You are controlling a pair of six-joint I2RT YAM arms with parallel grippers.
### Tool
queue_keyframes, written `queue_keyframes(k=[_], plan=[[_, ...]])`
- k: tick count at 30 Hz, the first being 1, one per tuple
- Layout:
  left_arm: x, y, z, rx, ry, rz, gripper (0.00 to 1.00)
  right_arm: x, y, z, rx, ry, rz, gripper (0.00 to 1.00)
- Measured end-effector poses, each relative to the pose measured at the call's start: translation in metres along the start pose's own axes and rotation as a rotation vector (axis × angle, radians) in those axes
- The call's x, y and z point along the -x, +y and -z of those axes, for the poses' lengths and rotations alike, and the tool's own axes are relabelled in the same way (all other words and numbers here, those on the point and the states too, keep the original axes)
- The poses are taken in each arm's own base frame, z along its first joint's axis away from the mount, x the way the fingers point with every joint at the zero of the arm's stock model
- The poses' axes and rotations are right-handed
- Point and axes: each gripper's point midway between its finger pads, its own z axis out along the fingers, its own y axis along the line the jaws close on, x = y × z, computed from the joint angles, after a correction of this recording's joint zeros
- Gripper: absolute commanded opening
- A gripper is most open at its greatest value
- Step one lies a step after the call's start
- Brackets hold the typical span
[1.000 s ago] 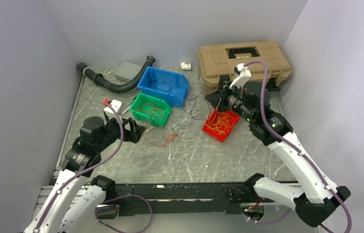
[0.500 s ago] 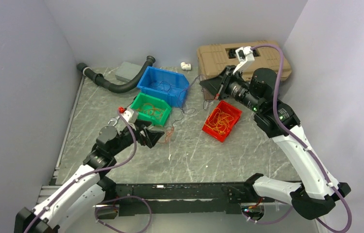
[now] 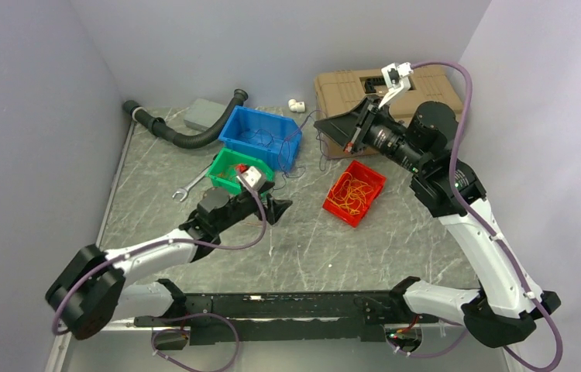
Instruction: Untangle the cables
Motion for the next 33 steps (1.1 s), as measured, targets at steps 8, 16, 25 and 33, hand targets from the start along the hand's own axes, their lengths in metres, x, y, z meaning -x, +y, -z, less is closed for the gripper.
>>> queue_keyframes(k=[8,16,25,33], plan=[[0.011,0.011,-0.046,0.022,-0.016,-0.02,0.0,0.017,0.004,0.011,-0.033,-0.055,-0.001,0.0],[0.013,0.035,0.007,0.197,-0.06,0.083,0.0,0.053,-0.053,0.099,-0.482,-0.305,0.059,0.0],[0.039,0.059,0.079,0.378,-0.186,0.239,0.0,0.056,-0.1,0.173,-0.805,-0.44,0.14,0.0],[-0.017,0.083,0.11,0.549,0.066,0.221,0.0,0.068,-0.088,0.165,-0.732,-0.474,0.168,0.27]])
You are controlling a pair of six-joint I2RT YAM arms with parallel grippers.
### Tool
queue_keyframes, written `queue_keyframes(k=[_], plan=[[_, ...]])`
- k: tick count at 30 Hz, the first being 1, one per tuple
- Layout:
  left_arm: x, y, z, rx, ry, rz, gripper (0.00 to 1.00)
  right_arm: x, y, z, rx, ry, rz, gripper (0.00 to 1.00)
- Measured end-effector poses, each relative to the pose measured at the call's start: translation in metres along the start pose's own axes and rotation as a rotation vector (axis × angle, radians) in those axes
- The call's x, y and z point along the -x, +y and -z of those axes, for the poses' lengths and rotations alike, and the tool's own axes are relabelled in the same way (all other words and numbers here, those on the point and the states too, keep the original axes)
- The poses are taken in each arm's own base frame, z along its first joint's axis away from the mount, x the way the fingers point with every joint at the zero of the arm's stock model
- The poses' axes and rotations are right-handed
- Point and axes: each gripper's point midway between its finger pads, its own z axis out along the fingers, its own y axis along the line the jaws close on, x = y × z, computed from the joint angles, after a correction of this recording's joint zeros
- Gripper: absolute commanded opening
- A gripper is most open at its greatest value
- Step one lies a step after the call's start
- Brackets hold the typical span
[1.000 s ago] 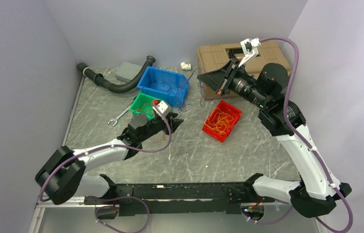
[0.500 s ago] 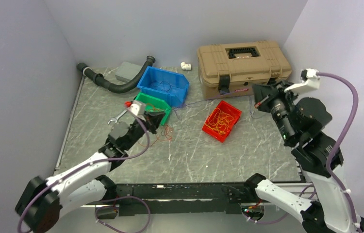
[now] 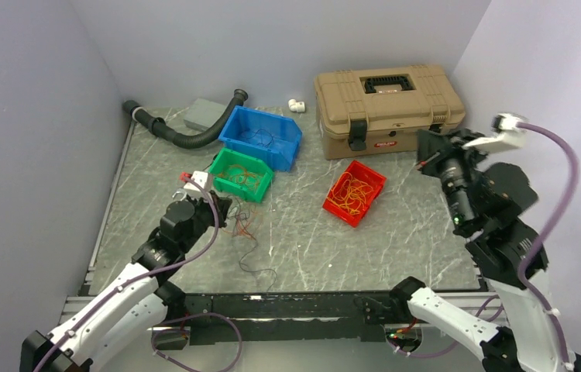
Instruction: Untangle the cables
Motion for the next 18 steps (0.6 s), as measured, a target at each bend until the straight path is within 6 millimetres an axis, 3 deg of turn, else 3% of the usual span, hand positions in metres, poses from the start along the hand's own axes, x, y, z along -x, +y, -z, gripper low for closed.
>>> queue_keyframes(k=[2,3,5,9,13,16,18], plan=[[0.011,-0.011,0.003,-0.043,0.014,-0.026,0.0,-0.021,0.017,-0.008,0.082,0.071,0.032,0.5],[0.019,-0.017,0.005,-0.068,0.011,-0.034,0.0,-0.037,0.027,-0.013,0.131,0.12,0.056,0.55],[0.036,-0.036,0.009,-0.148,-0.001,-0.053,0.0,-0.072,0.045,-0.022,0.225,0.225,0.097,0.61],[0.058,-0.069,0.019,-0.307,-0.008,-0.093,0.0,-0.163,0.069,-0.026,0.424,0.47,0.152,0.67],[0.059,-0.086,0.029,-0.413,0.022,-0.133,0.0,-0.252,0.081,0.005,0.68,0.707,0.135,0.77],[0.06,-0.094,0.036,-0.466,0.042,-0.161,0.0,-0.281,0.095,0.034,0.865,0.775,0.132,0.78],[0.062,-0.098,0.039,-0.488,0.048,-0.176,0.0,-0.29,0.11,0.054,0.989,0.79,0.163,0.78]])
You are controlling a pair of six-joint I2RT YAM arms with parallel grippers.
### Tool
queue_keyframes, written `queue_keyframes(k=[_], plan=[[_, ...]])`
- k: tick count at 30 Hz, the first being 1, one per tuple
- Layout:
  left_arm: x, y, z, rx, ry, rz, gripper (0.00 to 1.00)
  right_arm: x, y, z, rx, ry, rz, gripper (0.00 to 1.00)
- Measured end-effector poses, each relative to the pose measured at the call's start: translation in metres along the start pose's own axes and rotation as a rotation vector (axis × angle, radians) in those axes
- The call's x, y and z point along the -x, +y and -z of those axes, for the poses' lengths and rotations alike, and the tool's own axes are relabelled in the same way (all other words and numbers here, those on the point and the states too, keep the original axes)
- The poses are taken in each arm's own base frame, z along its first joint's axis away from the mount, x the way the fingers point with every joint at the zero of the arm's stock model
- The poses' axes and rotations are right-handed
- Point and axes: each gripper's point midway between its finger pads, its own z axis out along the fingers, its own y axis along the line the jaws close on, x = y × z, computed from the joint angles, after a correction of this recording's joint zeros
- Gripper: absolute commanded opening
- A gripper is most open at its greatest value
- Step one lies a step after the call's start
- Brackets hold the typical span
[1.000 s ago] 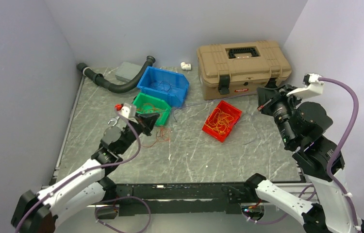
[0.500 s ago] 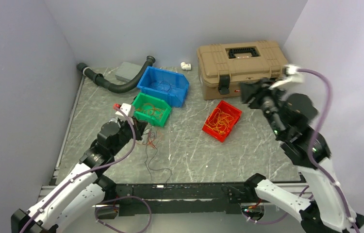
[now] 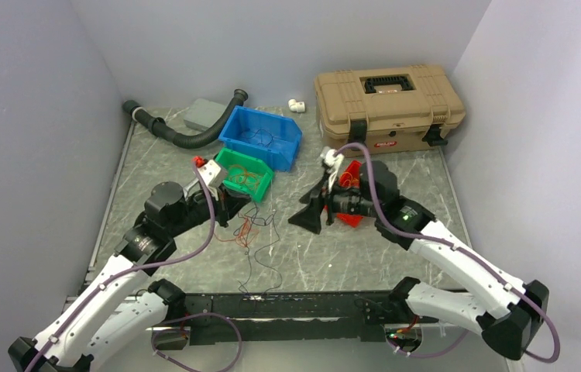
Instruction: Untangle the cables
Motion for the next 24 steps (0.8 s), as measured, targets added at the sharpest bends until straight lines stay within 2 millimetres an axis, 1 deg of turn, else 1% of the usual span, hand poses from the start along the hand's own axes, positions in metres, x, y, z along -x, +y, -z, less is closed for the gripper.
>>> queue_keyframes(k=[2,4,5,6,7,8,11,13,16,19,21,22,23,24], plan=[[0.005,-0.004,0.001,-0.018,0.011,-0.019,0.0,-0.005,0.024,-0.011,0.091,0.016,0.093,0.79],[0.009,-0.005,0.001,-0.027,0.017,-0.035,0.0,-0.014,0.045,-0.024,0.163,0.04,0.171,0.82],[0.011,-0.006,0.001,-0.032,0.018,-0.045,0.0,-0.019,0.051,-0.03,0.188,0.055,0.199,0.84],[0.012,-0.007,0.001,-0.036,0.019,-0.052,0.0,-0.024,0.055,-0.037,0.203,0.069,0.226,0.92],[0.013,-0.008,0.001,-0.041,0.02,-0.06,0.0,-0.028,0.055,-0.043,0.204,0.079,0.242,0.99],[0.014,-0.008,0.001,-0.046,0.024,-0.066,0.0,-0.033,0.053,-0.049,0.198,0.09,0.26,1.0],[0.016,-0.011,0.002,-0.059,0.034,-0.079,0.0,-0.04,0.044,-0.066,0.162,0.102,0.299,1.0],[0.017,-0.011,0.002,-0.06,0.035,-0.089,0.0,-0.039,0.039,-0.074,0.136,0.091,0.324,1.0],[0.02,-0.011,0.002,-0.061,0.035,-0.101,0.0,-0.033,0.033,-0.085,0.089,0.057,0.366,0.96],[0.022,-0.011,0.002,-0.061,0.036,-0.114,0.0,-0.021,0.032,-0.092,0.053,0.0,0.408,0.8],[0.023,-0.01,0.002,-0.06,0.036,-0.119,0.0,-0.013,0.033,-0.094,0.038,-0.038,0.436,0.66],[0.023,-0.01,0.002,-0.059,0.037,-0.12,0.0,-0.01,0.036,-0.096,0.031,-0.057,0.452,0.56],[0.022,-0.01,0.001,-0.059,0.041,-0.119,0.0,-0.009,0.038,-0.097,0.027,-0.072,0.469,0.4],[0.022,-0.01,0.001,-0.059,0.042,-0.119,0.0,-0.007,0.04,-0.098,0.018,-0.089,0.483,0.27]])
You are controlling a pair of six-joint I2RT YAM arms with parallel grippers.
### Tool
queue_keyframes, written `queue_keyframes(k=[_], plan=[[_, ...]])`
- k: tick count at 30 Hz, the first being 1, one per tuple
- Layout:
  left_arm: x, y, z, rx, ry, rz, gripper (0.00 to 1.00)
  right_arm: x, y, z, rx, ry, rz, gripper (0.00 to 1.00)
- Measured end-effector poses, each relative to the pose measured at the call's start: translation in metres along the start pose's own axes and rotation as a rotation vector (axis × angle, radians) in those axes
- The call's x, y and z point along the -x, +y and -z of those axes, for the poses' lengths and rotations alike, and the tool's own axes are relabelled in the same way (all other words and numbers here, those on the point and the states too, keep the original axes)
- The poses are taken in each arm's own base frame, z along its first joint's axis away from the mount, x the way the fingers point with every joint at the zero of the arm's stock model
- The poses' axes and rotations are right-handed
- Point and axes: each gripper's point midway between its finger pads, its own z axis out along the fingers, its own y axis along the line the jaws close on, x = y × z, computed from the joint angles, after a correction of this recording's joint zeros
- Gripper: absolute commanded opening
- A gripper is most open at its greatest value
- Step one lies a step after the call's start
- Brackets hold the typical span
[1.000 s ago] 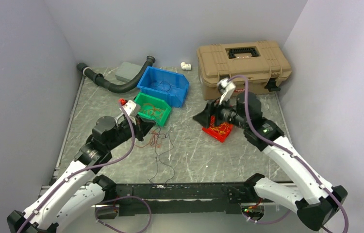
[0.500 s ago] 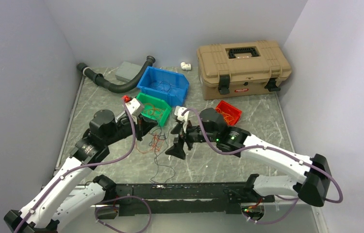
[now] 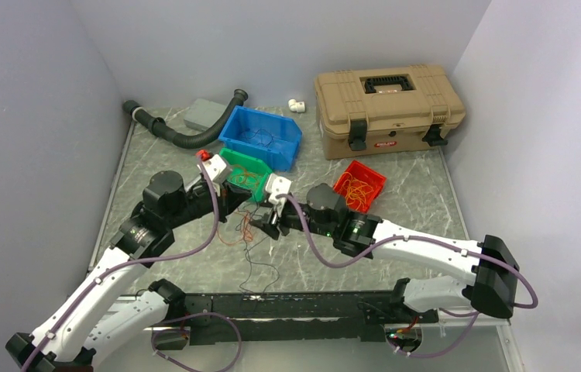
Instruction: Untangle the cables
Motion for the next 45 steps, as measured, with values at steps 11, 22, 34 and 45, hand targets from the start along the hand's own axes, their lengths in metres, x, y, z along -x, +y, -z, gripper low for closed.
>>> queue_keyframes(k=[11,22,34,45], plan=[[0.013,0.047,0.02,0.299,-0.017,-0.016,0.0,-0.036,-0.039,0.039,-0.353,-0.004,-0.009,0.0],[0.026,0.112,0.103,0.841,-0.122,0.016,0.0,-0.035,-0.097,0.126,-0.745,-0.113,-0.24,0.0],[0.008,0.148,0.196,1.38,-0.195,0.163,0.0,-0.096,-0.159,0.216,-1.208,-0.05,-0.581,0.0],[0.004,0.131,0.139,1.04,-0.135,0.039,0.0,-0.067,-0.106,0.102,-0.56,0.127,-0.57,0.0]])
